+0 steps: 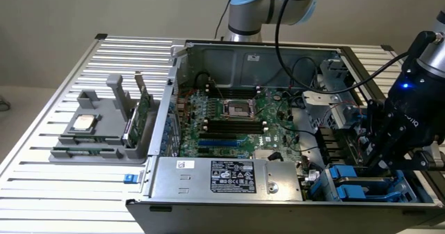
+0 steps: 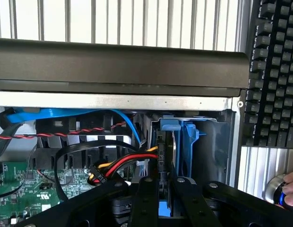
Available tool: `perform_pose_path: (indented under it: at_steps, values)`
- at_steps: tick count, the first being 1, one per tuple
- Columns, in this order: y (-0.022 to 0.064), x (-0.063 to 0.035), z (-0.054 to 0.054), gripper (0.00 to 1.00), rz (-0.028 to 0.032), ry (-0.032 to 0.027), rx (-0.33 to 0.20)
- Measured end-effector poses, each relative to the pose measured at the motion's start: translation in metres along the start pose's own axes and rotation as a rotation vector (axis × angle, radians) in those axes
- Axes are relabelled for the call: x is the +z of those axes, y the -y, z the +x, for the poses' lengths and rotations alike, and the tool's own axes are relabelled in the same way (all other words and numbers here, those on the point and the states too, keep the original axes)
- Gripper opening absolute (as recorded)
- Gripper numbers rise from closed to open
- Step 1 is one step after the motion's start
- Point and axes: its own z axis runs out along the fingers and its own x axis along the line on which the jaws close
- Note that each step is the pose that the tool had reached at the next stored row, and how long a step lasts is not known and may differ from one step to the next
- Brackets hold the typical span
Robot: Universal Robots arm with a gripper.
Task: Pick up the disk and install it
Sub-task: 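Insert the first disk wire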
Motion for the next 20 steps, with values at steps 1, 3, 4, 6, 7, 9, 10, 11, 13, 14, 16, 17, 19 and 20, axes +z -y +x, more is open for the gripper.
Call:
perform_pose_path:
  at_steps: [1,3,4,6,7,9,10,11,13,14,16,17,19,20]
  values:
    - [0.0,0.0001,-0.0001,0.17,-0.0003,-0.001,-0.002]
    - [0.0,0.0003,-0.0003,0.17,-0.0007,-0.0027,-0.005]
    - [0.0,0.0004,-0.0005,0.17,-0.001,-0.0035,-0.007]
    - [0.0,0.0008,-0.0009,0.17,-0.0014,-0.0051,-0.01]
    - [0.0,0.0009,-0.0011,0.17,-0.0016,-0.0057,-0.012]
    - [0.0,0.0011,-0.0014,0.17,-0.002,-0.0068,-0.015]
    - [0.0,0.0011,-0.0016,0.17,-0.0022,-0.0074,-0.017]
    - [0.0,0.0013,-0.0019,0.17,-0.0024,-0.0083,-0.018]
    - [0.0,0.0015,-0.0024,0.17,-0.0029,-0.0104,-0.021]
    - [0.0,0.0017,-0.0027,0.17,-0.0031,-0.0112,-0.023]
    - [0.0,0.0019,-0.0033,0.17,-0.0034,-0.0131,-0.025]
    - [0.0,0.0019,-0.0035,0.17,-0.0035,-0.0138,-0.025]
    - [0.0001,0.0019,-0.0034,0.17,-0.0036,-0.0156,-0.026]
    - [0.0002,0.002,-0.0035,0.17,-0.0036,-0.0168,-0.026]
